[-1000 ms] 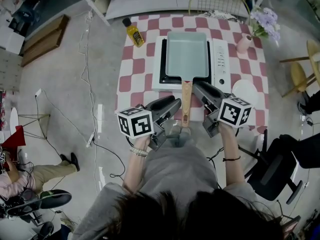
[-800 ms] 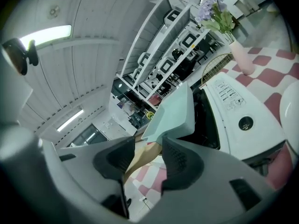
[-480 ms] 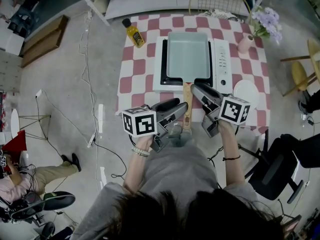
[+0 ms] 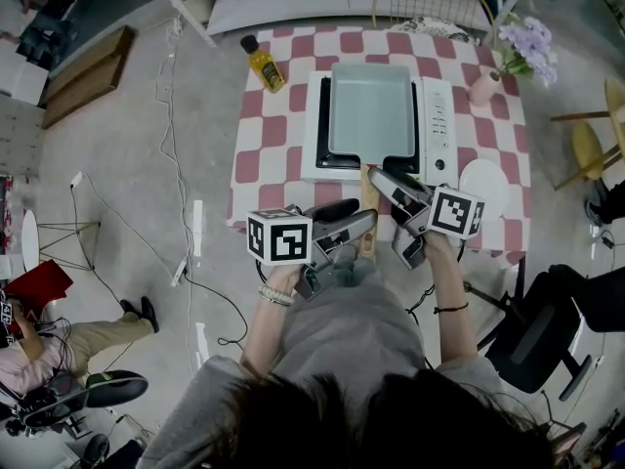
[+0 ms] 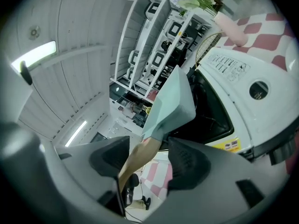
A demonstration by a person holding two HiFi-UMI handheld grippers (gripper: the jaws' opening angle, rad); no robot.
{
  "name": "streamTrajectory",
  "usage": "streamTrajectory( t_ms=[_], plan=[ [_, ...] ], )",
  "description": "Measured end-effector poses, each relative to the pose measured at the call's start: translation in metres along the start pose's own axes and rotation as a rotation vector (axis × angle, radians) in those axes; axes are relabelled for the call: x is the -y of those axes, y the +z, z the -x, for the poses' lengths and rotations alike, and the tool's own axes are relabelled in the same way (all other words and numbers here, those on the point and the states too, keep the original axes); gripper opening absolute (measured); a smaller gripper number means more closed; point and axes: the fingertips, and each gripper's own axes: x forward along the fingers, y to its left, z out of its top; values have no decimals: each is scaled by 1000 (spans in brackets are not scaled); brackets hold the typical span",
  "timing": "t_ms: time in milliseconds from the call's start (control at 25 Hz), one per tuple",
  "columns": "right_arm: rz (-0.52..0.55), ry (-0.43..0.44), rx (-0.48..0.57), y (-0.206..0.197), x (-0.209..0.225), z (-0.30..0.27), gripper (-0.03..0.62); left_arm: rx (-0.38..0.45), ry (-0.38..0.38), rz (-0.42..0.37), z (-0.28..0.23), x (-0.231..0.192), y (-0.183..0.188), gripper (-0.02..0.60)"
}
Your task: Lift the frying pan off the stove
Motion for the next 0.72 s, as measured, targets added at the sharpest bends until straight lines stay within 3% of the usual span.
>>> streamTrajectory(
  t_ms=[480, 720],
  plan=[
    [-109, 153, -56, -6, -13, -21, 261, -91, -75, 54, -14, 5, -10, 255],
    [-133, 194, -85, -6, -15, -27, 259, -151, -114, 37, -19, 8, -14, 252]
  ],
)
